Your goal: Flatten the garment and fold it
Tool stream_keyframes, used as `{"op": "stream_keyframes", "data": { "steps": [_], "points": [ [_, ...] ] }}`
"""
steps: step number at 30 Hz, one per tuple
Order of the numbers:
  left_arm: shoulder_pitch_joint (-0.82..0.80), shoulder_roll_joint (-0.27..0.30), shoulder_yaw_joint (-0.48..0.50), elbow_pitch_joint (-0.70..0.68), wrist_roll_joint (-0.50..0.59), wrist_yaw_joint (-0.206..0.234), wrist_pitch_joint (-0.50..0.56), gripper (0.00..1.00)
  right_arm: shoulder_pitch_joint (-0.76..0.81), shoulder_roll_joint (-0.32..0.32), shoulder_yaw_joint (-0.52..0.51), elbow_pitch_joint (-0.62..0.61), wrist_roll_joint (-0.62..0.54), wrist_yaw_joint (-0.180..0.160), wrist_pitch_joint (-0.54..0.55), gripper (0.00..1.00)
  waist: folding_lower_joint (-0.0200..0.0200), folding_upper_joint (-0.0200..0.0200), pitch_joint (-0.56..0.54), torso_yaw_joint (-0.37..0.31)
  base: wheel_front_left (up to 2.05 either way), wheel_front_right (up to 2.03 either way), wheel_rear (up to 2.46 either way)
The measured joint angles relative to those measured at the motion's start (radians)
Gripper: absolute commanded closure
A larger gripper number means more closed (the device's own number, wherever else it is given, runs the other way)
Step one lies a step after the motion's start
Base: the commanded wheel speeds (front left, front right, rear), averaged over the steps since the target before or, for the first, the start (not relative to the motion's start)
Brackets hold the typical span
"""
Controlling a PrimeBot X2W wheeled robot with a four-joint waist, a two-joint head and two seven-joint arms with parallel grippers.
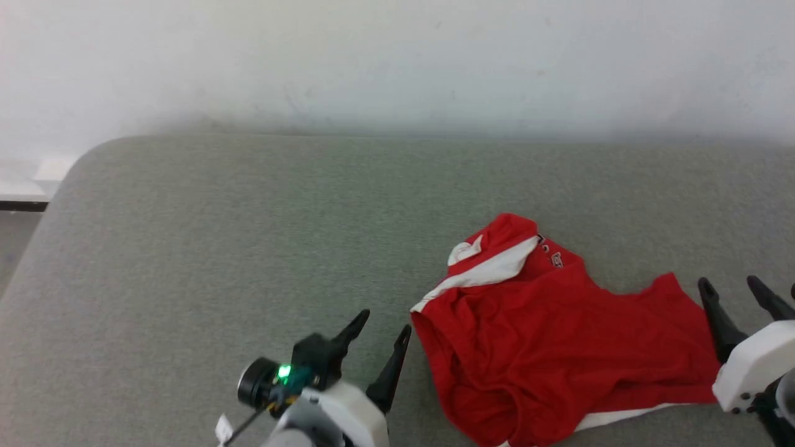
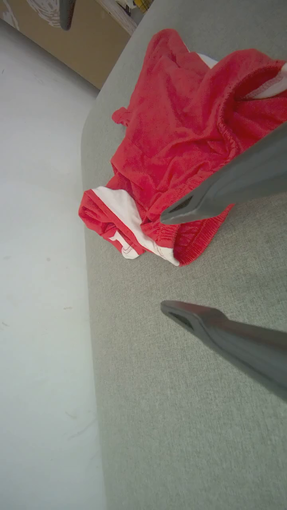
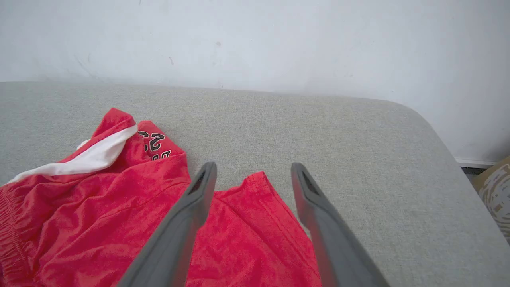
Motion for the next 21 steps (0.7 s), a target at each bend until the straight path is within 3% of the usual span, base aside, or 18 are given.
{"op": "stream_keyframes", "data": {
  "steps": [10, 18, 19, 20, 21],
  "points": [
    [-0.207, 0.040, -0.038, 0.152, -0.032, -0.008, 0.262, 0.00, 0.049, 0.074, 0.029, -0.007, 0.018, -0.001, -0.123, 0.00, 0.0001, 0.0000, 0.055, -0.102, 0.00, 0.00, 0.00],
    [-0.265, 0.070, -0.086, 0.181, -0.072, -0.009, 0.330, 0.00, 0.049, 0.089, 0.020, 0.056, 0.029, -0.001, -0.162, 0.00, 0.0001, 0.0000, 0.114, -0.167, 0.00, 0.00, 0.00],
    [-0.270, 0.072, -0.096, 0.181, -0.079, -0.009, 0.333, 0.06, 0.049, 0.089, 0.019, 0.063, 0.029, -0.001, -0.165, 0.00, 0.0002, 0.0000, 0.121, -0.171, 0.00, 0.00, 0.00],
    [-0.274, 0.078, -0.111, 0.180, -0.085, -0.009, 0.335, 0.66, 0.048, 0.090, 0.018, 0.071, 0.029, -0.001, -0.170, 0.00, 0.0002, 0.0000, 0.128, -0.174, 0.00, 0.00, 0.00],
    [-0.278, 0.084, -0.125, 0.179, -0.088, -0.009, 0.336, 1.00, 0.048, 0.090, 0.017, 0.076, 0.029, -0.001, -0.172, 0.00, 0.0002, 0.0000, 0.134, -0.177, 0.00, 0.00, 0.00]
  ]
}}
